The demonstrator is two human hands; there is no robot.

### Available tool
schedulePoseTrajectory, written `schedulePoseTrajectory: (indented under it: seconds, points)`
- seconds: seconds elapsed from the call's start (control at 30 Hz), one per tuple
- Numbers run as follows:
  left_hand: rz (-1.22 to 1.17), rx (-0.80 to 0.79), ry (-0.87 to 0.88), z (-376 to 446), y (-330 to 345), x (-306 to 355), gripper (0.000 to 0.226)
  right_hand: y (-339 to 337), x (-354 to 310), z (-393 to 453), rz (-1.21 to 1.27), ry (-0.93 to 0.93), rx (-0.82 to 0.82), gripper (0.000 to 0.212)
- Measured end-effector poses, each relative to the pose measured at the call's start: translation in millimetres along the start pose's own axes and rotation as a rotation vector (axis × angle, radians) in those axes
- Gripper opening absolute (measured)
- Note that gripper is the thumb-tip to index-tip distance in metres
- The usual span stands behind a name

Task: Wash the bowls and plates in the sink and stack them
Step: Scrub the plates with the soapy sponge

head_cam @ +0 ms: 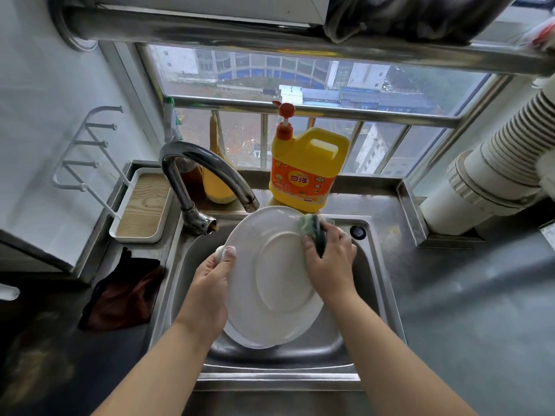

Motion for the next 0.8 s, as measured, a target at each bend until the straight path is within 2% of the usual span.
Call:
schedulePoseTrajectory:
  seconds: [0.07,0.17,0.27,0.33,0.43,0.57,0.67,0.8]
  points:
    - [-0.012,0.034,-0.009,2,5,-1,0.035,9,-16,-16,0.011,-0.137,-0.03,0.048]
    - [-0.061,0.09,-0.03,7,8,-1,0.03,29,-32,-46,0.023,-0.327,-0.164,0.047]
    - [-0.085,0.16,-0.032,11,1,0,0.028,33,-18,-63,-0.008,-0.444,-0.271,0.045]
    - [-0.087,0.192,-0.026,10,-7,0,0.027,27,6,-62,-0.048,-0.44,-0.28,0.047]
    - [-0.087,0.213,-0.04,8,-13,-2,0.025,9,40,-44,-0.072,-0.253,-0.182,0.046]
    - [-0.066,0.166,-0.065,3,-4,-8,0.024,0,23,-15,-0.085,-0.119,-0.077,0.05]
    - [-0.059,0.137,-0.042,0,6,-10,0.024,8,-18,-14,-0.015,-0.185,-0.081,0.053]
    - [-0.125,0.19,-0.021,2,1,-4,0.026,25,-39,-48,-0.004,-0.411,-0.248,0.05]
Point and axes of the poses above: each hand's wrist, its own z-axis towards the middle knuckle, its own y-axis out of the palm, x = y × z, the point moved 5 cm from there along z, towards the middle knuckle, and after that the axes turned 3 degrees about y, right-handed, at the moved point
